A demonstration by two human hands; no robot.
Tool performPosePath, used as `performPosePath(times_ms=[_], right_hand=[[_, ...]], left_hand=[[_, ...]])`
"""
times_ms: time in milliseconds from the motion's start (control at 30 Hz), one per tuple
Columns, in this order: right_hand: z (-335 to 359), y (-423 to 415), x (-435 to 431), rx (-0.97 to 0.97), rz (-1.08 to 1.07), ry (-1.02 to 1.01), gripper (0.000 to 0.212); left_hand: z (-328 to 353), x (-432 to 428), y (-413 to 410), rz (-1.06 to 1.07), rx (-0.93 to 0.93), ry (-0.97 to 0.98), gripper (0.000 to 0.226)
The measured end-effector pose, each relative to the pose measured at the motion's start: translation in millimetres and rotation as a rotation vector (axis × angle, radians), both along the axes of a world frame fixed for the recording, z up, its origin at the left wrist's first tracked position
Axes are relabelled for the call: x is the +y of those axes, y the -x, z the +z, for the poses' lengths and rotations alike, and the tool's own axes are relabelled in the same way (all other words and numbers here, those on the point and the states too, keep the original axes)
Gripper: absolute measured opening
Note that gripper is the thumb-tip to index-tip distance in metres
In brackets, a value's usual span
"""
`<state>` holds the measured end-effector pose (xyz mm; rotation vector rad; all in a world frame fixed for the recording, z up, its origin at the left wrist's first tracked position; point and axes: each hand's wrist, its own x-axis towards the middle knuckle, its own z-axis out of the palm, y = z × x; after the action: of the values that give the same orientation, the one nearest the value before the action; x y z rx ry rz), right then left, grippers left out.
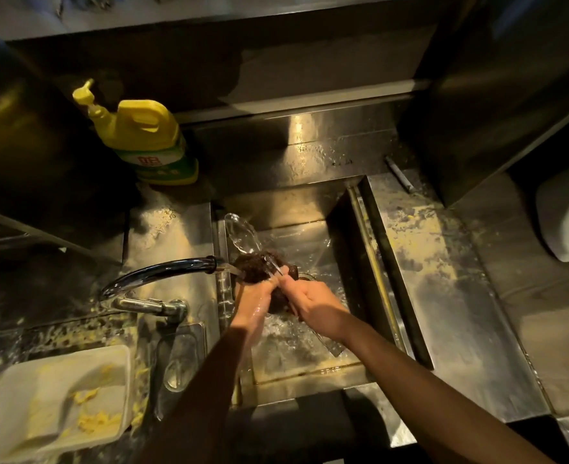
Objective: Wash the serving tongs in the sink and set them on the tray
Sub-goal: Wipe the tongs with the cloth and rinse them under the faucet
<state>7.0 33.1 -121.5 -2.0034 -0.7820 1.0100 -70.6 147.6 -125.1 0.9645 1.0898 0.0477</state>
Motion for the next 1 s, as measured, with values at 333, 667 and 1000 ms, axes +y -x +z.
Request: performPosePath(times_ms=[333, 667, 1000], right_hand=[[-4.9, -27.3, -46.6, -0.331, 0.202, 0.207, 0.054], [-28.7, 14.4, -31.0, -0.459, -0.051, 0.191, 0.063], [-17.0, 3.5, -19.0, -0.429, 0.080, 0.223, 0.065]], left_hand=[[7.9, 42.1, 25.6, 0.124, -0.105, 0.151, 0.027], [13.1, 22.9, 15.2, 0.350, -0.253, 0.185, 0.031], [28.2, 29.2, 21.2, 0.456, -0.263, 0.251, 0.021]])
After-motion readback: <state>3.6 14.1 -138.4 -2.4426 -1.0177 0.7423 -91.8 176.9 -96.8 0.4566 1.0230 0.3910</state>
